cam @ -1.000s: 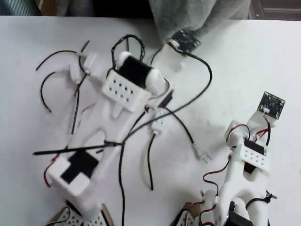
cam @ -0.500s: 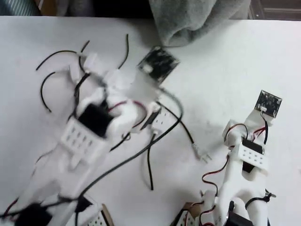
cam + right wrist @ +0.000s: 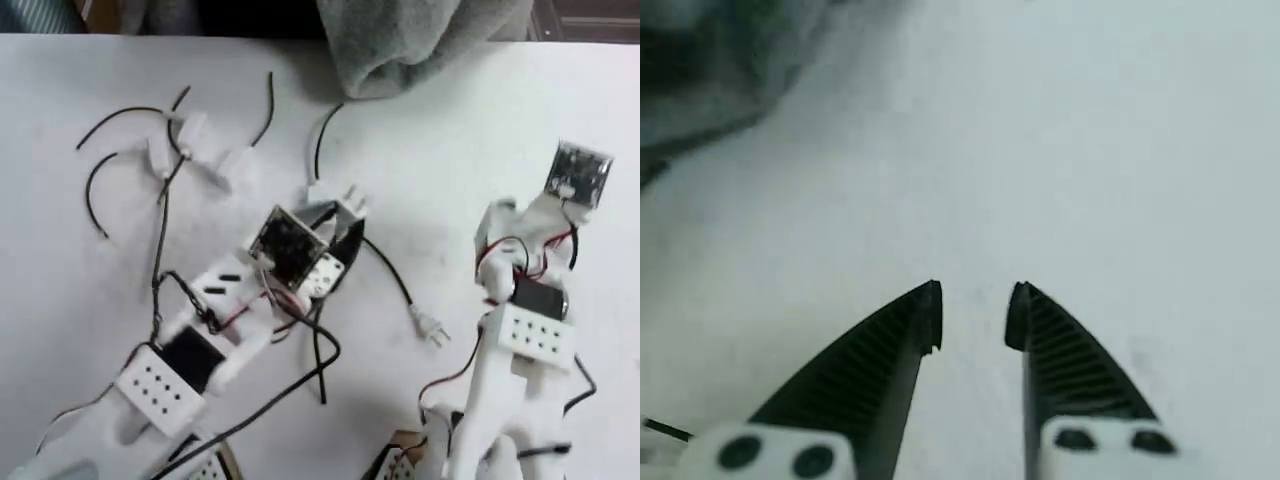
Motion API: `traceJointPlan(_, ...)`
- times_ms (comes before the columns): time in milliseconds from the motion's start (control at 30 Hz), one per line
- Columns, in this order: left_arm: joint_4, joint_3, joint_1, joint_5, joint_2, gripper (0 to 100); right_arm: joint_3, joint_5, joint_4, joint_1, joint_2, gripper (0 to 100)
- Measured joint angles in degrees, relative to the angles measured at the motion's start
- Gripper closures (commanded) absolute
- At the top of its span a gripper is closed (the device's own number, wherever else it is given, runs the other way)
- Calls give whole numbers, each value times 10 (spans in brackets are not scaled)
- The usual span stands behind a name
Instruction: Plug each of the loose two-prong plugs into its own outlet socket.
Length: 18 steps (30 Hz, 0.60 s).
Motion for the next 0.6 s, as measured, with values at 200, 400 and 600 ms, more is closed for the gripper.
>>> traceJointPlan(200, -141, 83, 22, 0, -1, 976, -63, 0, 31, -117, -152, 978)
traceJointPlan(400, -199, 108, 25, 0, -6, 976, -69, 0, 109, -258, -302, 978)
traceJointPlan(600, -202, 108, 25, 0, -6, 976, -70, 110, 236, -401, -375, 978)
